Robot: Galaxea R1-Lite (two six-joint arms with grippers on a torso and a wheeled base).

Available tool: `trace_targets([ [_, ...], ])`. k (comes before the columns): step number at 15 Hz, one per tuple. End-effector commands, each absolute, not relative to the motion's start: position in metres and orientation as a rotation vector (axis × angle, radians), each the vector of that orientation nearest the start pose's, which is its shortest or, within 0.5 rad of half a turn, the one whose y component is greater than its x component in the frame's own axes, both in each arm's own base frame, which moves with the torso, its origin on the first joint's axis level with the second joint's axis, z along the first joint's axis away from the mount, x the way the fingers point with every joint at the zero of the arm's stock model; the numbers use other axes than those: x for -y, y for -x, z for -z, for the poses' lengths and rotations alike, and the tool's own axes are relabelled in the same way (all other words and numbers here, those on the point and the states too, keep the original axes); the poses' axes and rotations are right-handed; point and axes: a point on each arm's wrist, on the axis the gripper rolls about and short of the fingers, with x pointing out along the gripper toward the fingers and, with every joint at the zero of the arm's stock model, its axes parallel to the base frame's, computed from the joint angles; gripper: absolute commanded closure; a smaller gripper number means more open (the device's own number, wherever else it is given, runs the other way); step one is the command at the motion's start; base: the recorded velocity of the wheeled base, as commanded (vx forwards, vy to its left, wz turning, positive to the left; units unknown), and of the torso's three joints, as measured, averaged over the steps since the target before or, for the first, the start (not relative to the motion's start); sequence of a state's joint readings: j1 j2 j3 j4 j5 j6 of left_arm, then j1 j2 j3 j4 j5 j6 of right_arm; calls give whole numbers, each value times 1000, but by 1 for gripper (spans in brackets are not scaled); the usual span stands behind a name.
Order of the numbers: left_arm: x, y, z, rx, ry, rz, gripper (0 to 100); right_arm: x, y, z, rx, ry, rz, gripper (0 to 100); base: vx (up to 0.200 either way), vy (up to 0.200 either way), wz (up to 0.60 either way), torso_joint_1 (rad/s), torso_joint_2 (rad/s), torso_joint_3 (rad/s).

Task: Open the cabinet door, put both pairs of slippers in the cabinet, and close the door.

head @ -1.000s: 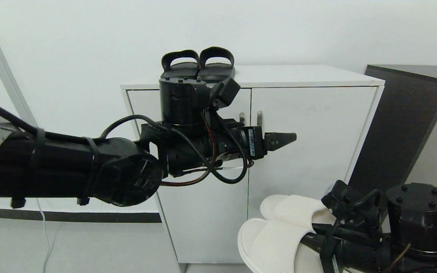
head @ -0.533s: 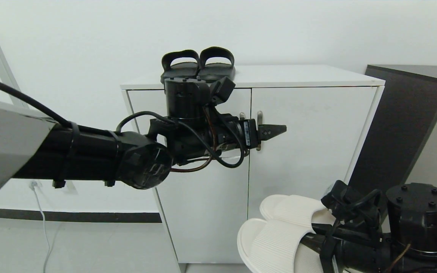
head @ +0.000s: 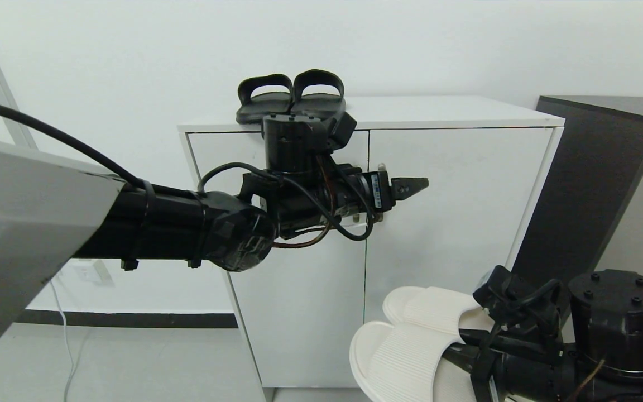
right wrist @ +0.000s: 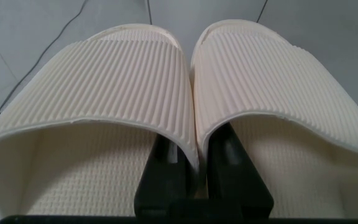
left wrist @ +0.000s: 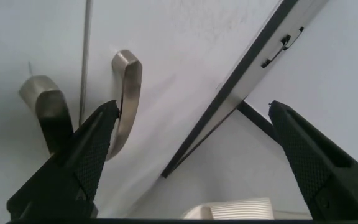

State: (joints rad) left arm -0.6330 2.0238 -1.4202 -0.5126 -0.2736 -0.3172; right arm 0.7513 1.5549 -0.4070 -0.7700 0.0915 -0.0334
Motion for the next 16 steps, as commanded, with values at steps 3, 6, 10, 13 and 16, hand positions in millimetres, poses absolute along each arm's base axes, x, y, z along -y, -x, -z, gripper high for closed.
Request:
trace_targets([
  [3,257,-338,-218,-245,276,884,0,-159,-167,-135,-351,156,-841,100,0,0,0,0,0,0],
  [6,257,-338,-219,-245,278,891,100,-159,-166,-134,-352,156,-847,100,0,0,0,0,0,0],
  [10,256,-336,-219,-262,309,887,100,-159,-165,-134,-354,157,-852,100,0,0,0,0,0,0],
  [13,256,-328,-218,-274,306,894,100,-158,-160,-130,-370,159,-891,100,0,0,0,0,0,0],
  [16,251,-316,-221,-282,304,903,100,-151,-146,-131,-361,157,-1009,100,0,0,0,0,0,0],
])
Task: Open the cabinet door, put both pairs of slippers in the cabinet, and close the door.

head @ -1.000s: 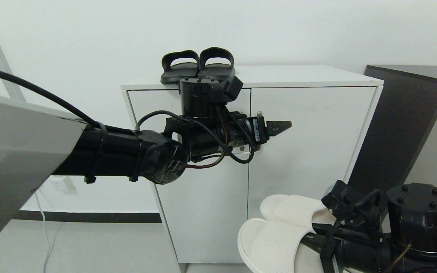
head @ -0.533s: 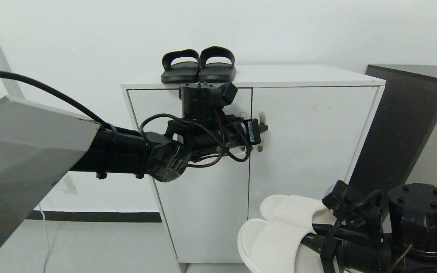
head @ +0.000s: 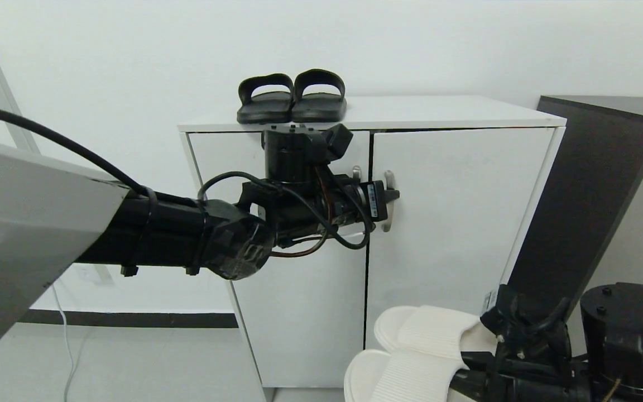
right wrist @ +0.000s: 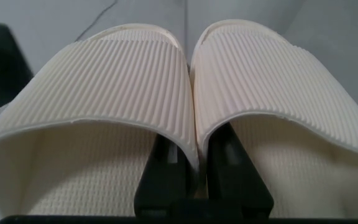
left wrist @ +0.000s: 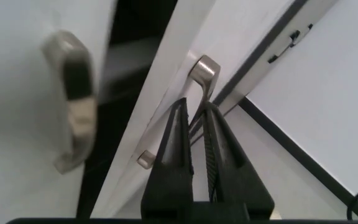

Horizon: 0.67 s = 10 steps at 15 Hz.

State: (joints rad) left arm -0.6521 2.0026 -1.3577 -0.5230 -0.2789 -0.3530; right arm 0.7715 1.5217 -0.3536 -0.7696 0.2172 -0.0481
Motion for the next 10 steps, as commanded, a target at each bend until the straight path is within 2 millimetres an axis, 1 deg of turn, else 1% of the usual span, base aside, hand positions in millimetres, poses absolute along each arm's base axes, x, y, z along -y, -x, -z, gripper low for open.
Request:
trace_targets([
  [1,249,-307,-221,-290,301,912,100,-146,-141,-130,-352,178,-1062,100,0,0,0,0,0,0],
  [3,246,-288,-226,-284,299,937,100,-143,-137,-127,-346,204,-1084,100,0,0,0,0,0,0],
  [4,245,-283,-226,-286,298,941,100,-143,-137,-127,-346,209,-1085,100,0,0,0,0,0,0],
  [5,244,-271,-227,-294,293,954,100,-143,-136,-126,-348,215,-1086,100,0,0,0,0,0,0],
  [6,241,-263,-229,-293,290,963,100,-142,-136,-126,-348,215,-1086,100,0,0,0,0,0,0],
  [7,239,-259,-230,-293,289,967,100,-142,-136,-125,-349,215,-1086,100,0,0,0,0,0,0],
  [8,234,-250,-233,-289,288,972,100,-142,-135,-125,-347,225,-1090,100,0,0,0,0,0,0],
  [10,227,-244,-234,-291,287,969,100,-142,-135,-124,-347,231,-1091,100,0,0,0,0,0,0],
])
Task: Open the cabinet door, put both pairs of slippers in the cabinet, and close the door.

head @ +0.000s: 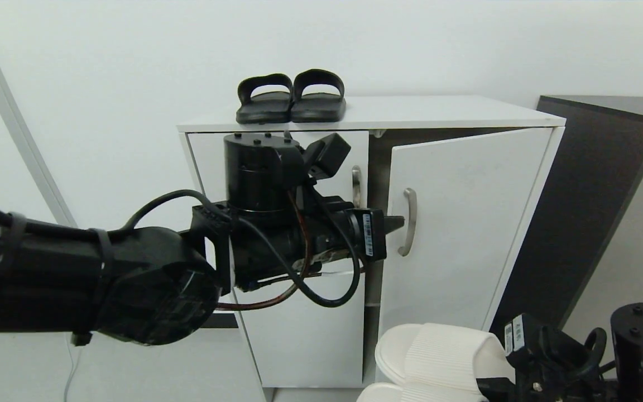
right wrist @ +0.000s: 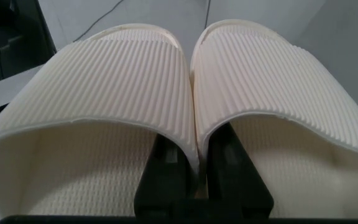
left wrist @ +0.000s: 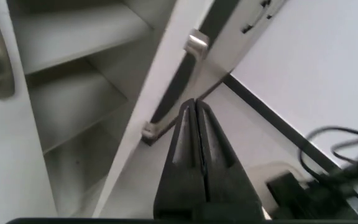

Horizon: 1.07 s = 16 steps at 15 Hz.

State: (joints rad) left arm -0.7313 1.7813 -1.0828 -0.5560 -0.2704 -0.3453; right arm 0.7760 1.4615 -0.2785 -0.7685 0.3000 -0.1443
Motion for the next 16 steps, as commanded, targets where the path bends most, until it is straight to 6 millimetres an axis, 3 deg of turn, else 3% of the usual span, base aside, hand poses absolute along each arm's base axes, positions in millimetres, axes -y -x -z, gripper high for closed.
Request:
trace_targets([
  [1,223,-246,-235,-280,291,957,100,-141,-134,-122,-351,236,-1092,100,0,0,0,0,0,0],
  [6,213,-277,-220,-228,320,893,100,-140,-133,-120,-345,267,-1100,100,0,0,0,0,0,0],
  [16,252,-335,-207,-190,389,901,100,-143,-123,-112,-381,289,-1140,100,0,0,0,0,0,0],
])
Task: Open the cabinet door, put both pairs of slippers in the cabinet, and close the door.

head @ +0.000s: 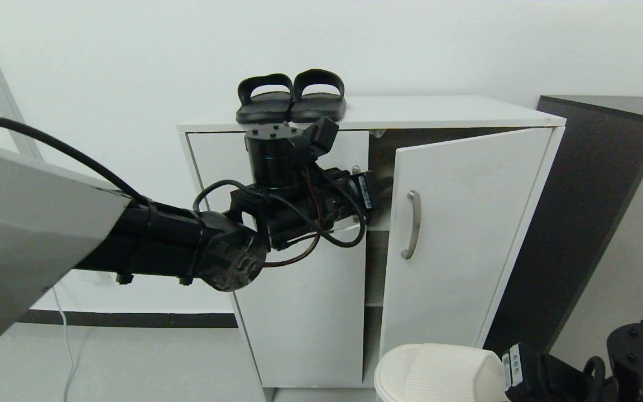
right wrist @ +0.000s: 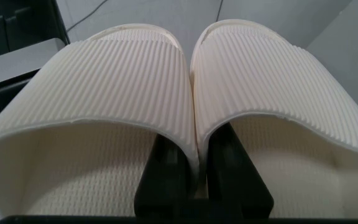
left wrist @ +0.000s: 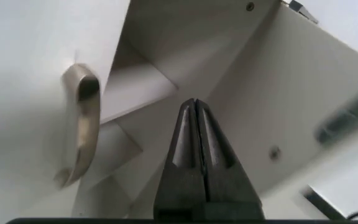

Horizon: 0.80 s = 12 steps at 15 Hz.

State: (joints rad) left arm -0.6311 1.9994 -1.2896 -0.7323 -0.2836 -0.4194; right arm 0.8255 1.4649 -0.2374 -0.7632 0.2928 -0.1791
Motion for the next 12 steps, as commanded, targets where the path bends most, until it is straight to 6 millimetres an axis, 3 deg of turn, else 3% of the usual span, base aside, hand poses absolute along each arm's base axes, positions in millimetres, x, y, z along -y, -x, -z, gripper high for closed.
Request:
trace_targets([
  [1,253,-335,-208,-194,410,902,100,-144,-122,-113,-377,289,-1146,100,0,0,0,0,0,0],
  [3,253,-336,-208,-195,416,909,100,-145,-120,-113,-376,292,-1160,100,0,0,0,0,0,0],
  [7,252,-333,-207,-177,418,906,100,-145,-119,-111,-382,295,-1163,100,-200,0,0,1,2,5],
  [12,281,-278,-209,-146,420,1084,100,-145,-116,-110,-386,300,-1177,100,-200,0,0,0,1,1],
])
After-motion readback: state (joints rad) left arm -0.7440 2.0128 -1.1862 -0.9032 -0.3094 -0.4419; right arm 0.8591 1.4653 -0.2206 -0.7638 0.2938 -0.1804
